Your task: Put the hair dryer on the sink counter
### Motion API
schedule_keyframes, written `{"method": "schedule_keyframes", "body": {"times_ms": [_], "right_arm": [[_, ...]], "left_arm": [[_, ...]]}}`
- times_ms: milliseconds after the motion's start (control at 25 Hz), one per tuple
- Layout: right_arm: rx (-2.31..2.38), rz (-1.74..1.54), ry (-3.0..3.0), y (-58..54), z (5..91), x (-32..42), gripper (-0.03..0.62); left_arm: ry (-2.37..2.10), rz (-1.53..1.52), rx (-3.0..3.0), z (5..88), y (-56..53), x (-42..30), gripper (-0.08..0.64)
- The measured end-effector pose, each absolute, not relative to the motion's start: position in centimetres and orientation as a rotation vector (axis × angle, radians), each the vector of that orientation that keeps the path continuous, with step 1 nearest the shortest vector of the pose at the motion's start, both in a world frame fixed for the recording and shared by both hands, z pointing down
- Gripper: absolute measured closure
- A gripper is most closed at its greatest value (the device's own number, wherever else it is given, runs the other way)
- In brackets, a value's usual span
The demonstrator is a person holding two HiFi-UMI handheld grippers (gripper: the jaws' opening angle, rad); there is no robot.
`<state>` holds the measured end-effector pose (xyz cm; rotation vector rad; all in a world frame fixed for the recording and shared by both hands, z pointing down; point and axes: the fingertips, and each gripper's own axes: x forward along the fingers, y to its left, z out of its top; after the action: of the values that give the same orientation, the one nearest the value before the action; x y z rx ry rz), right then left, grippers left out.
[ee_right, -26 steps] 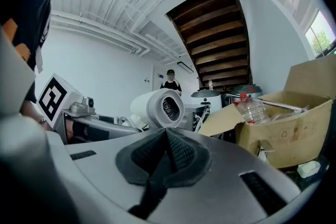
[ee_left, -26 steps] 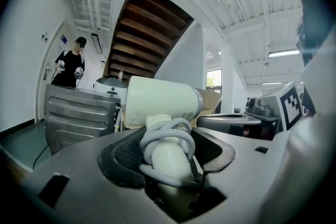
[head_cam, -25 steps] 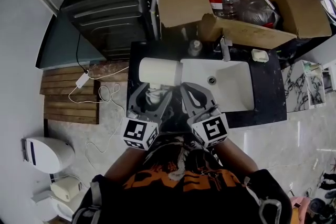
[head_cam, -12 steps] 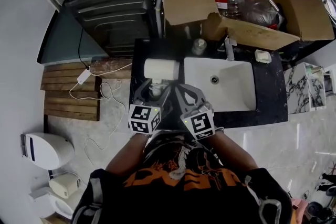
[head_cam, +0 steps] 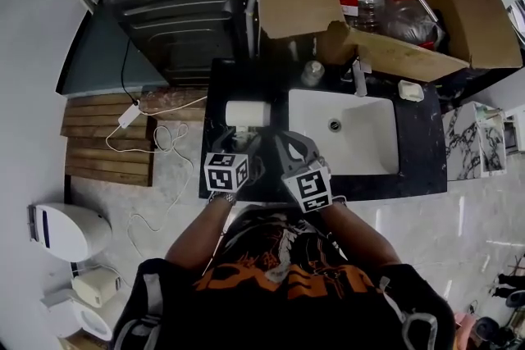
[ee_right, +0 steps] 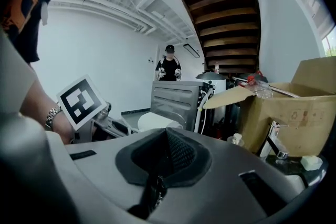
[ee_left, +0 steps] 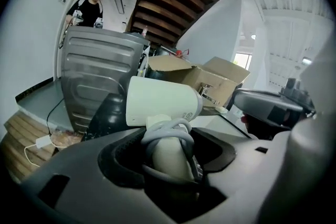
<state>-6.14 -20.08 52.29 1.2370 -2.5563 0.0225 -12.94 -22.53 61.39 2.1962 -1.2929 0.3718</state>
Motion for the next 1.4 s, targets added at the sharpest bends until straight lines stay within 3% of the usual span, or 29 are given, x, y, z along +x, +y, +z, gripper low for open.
{"method": "schedule_keyframes", "body": {"times_ms": [680,1400], "right_arm": [[1.185,0.256,-2.428,-20.6,60.5,-5.4,0.578],[1.212,0.295,-2.383,-20.4,61.7,-3.6,0.578]], "left_arm": [[-1.269,0.482,2.082,65.4,-22.5,-12.8,0.276],[-1.263,0.539,2.005,67.9,-22.9,-13.5,0.276]]}}
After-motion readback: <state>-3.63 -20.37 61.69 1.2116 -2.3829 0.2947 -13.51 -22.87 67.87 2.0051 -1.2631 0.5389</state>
